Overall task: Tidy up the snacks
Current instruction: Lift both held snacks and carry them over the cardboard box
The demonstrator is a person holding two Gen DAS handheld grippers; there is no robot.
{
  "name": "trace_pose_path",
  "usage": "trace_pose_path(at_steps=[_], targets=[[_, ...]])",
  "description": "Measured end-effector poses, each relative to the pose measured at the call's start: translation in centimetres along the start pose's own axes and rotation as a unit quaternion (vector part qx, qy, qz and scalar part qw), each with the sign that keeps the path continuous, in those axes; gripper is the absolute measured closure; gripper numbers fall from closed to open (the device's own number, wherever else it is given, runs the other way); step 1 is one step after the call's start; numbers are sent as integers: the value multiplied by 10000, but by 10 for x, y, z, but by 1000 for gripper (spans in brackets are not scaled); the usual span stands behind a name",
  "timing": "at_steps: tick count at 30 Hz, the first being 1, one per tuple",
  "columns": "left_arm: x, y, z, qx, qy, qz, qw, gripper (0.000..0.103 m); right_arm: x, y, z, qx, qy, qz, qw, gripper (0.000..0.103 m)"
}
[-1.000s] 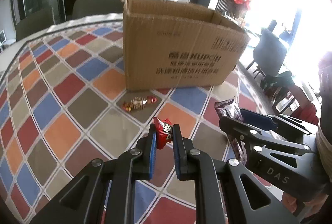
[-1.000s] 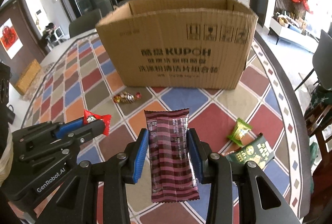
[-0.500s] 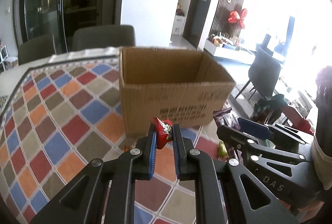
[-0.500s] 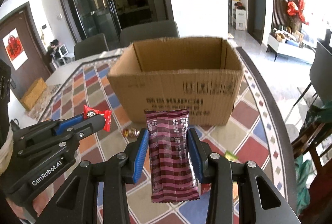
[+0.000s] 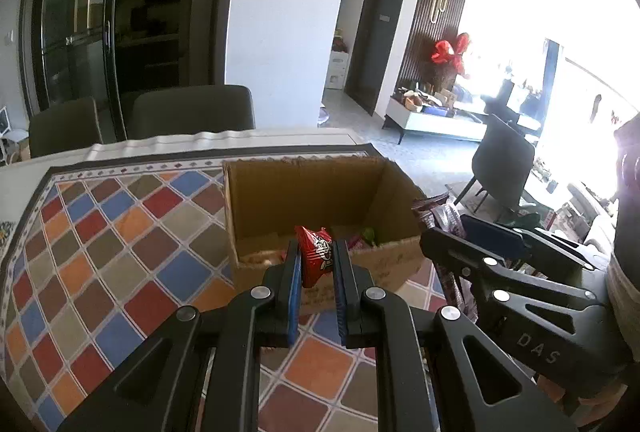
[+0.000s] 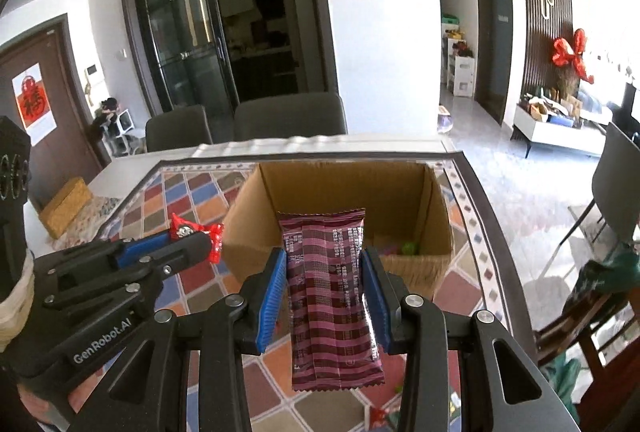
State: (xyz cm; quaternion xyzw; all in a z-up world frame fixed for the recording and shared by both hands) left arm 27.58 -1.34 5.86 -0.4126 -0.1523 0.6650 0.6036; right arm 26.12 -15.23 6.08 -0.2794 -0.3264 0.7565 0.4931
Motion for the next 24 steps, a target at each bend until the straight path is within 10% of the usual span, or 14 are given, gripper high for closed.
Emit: trace_pose_path(at_steps=[24], targets=[[4,-58,-77,398,-147,50,9991,87,-38,-58,-69,162,51,-20,9999,63]])
Point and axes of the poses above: each gripper's, at about its wrist camera, not at the fingertips, and z roughly against the way its jaws point, x to its left, y to its underside, the point moved 1 cm from there along -z, roughly the way its jaws point, and after that the axes turned 15 degrees about z, right-handed, at the moved point
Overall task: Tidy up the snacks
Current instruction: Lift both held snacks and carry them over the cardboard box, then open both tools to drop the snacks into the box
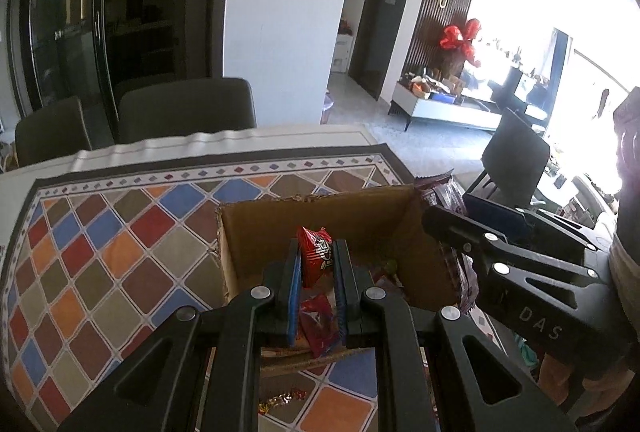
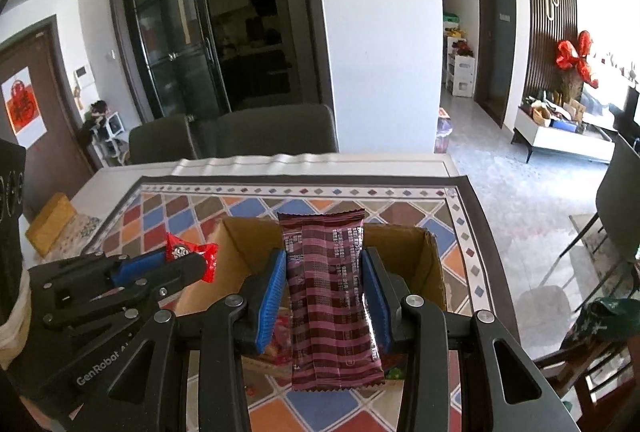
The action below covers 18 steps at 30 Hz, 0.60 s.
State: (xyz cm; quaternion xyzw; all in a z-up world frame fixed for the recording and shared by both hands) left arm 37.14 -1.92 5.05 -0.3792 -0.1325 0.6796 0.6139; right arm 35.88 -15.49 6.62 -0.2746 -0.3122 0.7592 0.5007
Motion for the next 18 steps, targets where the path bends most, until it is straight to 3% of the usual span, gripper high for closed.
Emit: trace_pose_path(at_steps=[4,5,8,18], targets=[[1,-4,-13,97,-67,38,9999,85,-5,2,-17,150,-4,-37,9999,63],[2,-4,-15,106,-105,50,9999,80,-7,2,-20,169,-8,-46,9998,62],[2,-4,-15,41,-223,42,9997,63,-11,3,-28,254,49,-80,9996,46],[-8,20,15,-185,-169,-130,9996,60,-8,23,4,126,353,23,9993,45]])
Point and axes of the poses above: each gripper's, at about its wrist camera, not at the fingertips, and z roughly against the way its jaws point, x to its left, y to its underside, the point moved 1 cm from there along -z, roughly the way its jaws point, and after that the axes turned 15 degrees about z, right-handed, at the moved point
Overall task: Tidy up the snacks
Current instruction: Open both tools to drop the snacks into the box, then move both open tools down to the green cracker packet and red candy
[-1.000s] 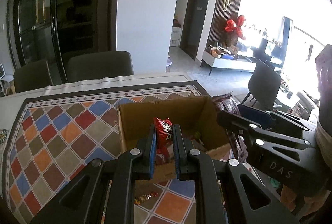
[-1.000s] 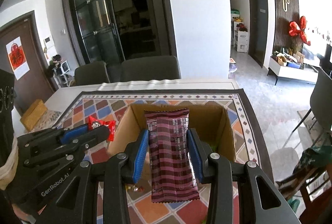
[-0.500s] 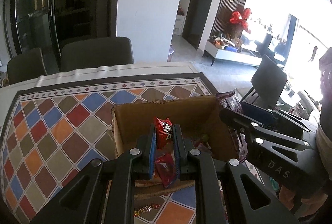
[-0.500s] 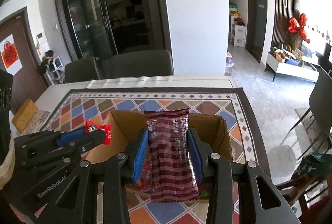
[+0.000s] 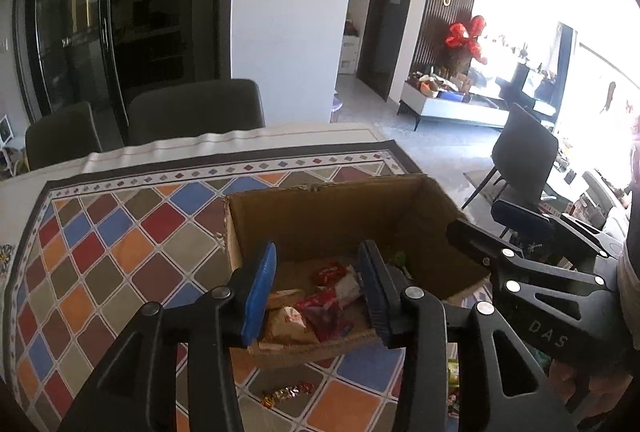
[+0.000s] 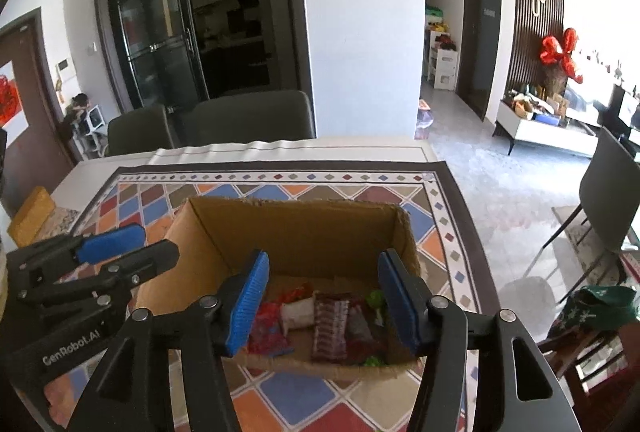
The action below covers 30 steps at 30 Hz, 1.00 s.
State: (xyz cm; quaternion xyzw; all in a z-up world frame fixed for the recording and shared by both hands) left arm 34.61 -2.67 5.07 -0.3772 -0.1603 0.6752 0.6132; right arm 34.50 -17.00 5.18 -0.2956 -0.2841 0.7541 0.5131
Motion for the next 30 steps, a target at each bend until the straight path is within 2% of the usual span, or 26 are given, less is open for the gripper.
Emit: trace_pose_path(at_steps=[5,14,30], targets=[[-13,15,23,-99,148,-110,9998,58,0,14,30,-210,143,33,9997,45],[-41,48,55,-195,457,-413,9979,54,-14,44,75,-403,148,-294,9986,45],[-76,117,58,178,888,-859,9922,54,-30,116,107,-49,288,-749,9968,45]])
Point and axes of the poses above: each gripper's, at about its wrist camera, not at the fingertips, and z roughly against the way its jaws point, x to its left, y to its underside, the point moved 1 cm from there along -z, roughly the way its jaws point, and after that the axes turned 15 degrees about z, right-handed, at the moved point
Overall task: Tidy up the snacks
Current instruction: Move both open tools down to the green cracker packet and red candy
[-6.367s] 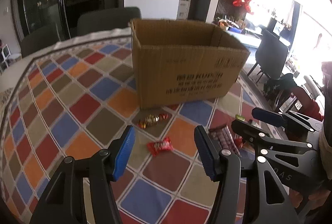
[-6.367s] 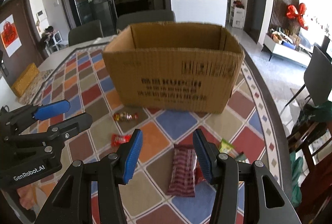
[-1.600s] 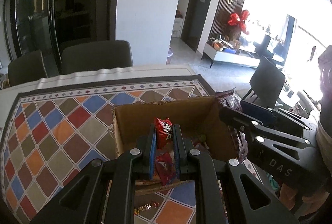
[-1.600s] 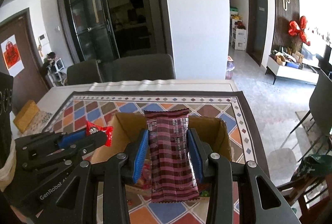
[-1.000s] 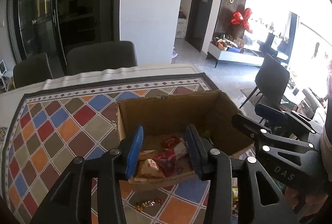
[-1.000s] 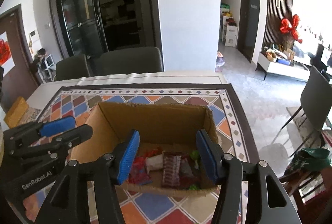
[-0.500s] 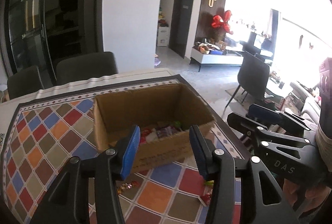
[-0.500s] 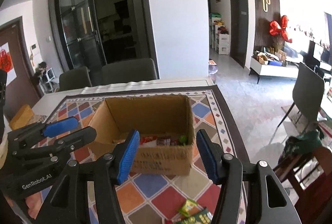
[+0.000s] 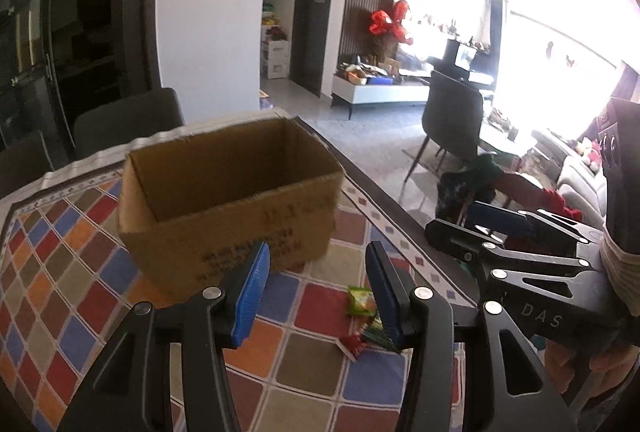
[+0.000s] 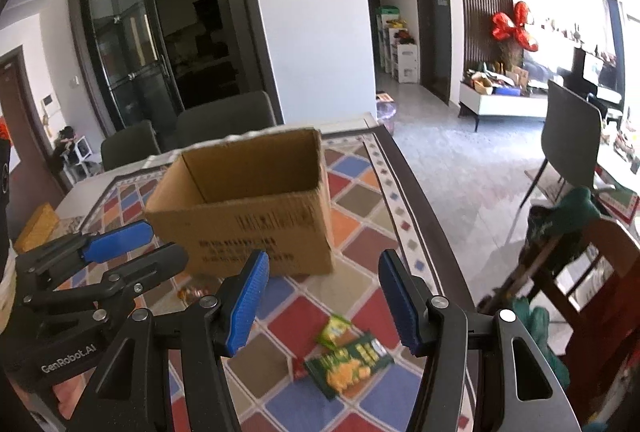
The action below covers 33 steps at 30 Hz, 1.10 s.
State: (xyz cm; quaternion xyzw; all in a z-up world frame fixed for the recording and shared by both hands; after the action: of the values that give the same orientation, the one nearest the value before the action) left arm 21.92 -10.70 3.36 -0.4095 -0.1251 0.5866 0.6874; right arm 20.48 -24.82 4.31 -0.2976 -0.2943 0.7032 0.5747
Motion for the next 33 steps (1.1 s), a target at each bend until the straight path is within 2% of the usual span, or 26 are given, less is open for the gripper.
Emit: trace_pose_path(at_steps=[19,23,33], targets=[[3,64,-32,779,129,-183,9967,54,0,84,-19,902,-93,-466,9948,45],[5,75,-44,954,178,-354,9947,54,5,96,-25,1059,-50,-435,9934,45],[5,94,-74,1363,353,-755,9872,54,5,120,-46,1323,-251,-782,9878,45]])
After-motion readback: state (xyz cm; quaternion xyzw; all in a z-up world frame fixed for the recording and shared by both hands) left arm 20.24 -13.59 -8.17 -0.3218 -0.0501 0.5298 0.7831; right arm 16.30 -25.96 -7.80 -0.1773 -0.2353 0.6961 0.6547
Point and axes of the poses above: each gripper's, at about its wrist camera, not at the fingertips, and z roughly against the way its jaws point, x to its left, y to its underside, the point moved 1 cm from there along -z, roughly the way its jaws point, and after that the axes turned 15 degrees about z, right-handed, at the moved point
